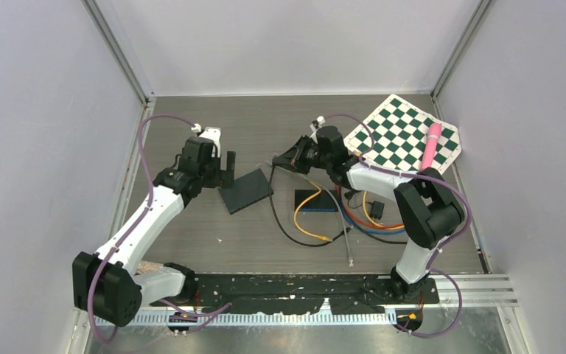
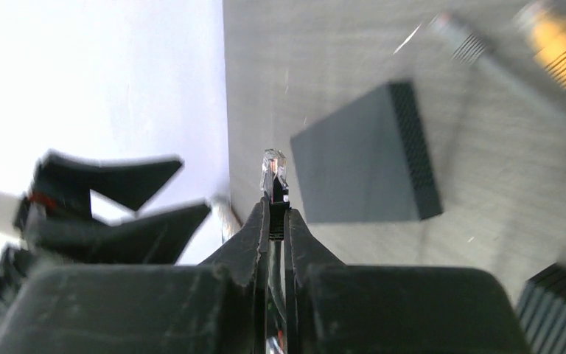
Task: Pull the plug from the switch port
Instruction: Place the connector at the center of the board, then reset both arms
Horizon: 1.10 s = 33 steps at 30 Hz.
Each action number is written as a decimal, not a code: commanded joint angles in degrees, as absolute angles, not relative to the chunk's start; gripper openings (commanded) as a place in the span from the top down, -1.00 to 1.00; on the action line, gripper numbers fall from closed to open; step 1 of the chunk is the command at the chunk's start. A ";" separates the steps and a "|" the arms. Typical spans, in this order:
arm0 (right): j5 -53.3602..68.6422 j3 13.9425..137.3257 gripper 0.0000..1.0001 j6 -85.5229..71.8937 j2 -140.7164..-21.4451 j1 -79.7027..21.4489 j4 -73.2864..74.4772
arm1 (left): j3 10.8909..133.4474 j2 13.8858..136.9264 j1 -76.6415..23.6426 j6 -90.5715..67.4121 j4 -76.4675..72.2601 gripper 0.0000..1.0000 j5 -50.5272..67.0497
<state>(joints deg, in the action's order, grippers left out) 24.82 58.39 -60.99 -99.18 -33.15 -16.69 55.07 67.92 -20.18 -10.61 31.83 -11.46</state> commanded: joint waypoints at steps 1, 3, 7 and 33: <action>15.97 61.85 0.90 -65.03 -102.72 -30.00 -16.90 | 52.16 64.37 -20.13 -15.13 28.16 -0.99 -9.33; 13.25 62.12 0.89 -64.85 -104.33 -29.17 -17.03 | 50.57 63.05 -20.13 -16.37 27.01 -0.99 -8.50; 8.58 64.11 0.89 -61.77 -106.88 -28.04 -12.34 | 48.72 61.48 -20.04 -17.48 26.21 -0.99 -7.91; 26.25 90.42 -0.16 -32.78 -119.15 -34.63 15.44 | 47.06 73.59 -14.00 -27.29 24.88 -0.97 2.17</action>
<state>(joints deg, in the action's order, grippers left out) 19.92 86.61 -36.32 -115.37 -32.69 10.94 46.48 71.59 -14.22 -25.63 28.47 -2.83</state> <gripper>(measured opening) 0.582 0.992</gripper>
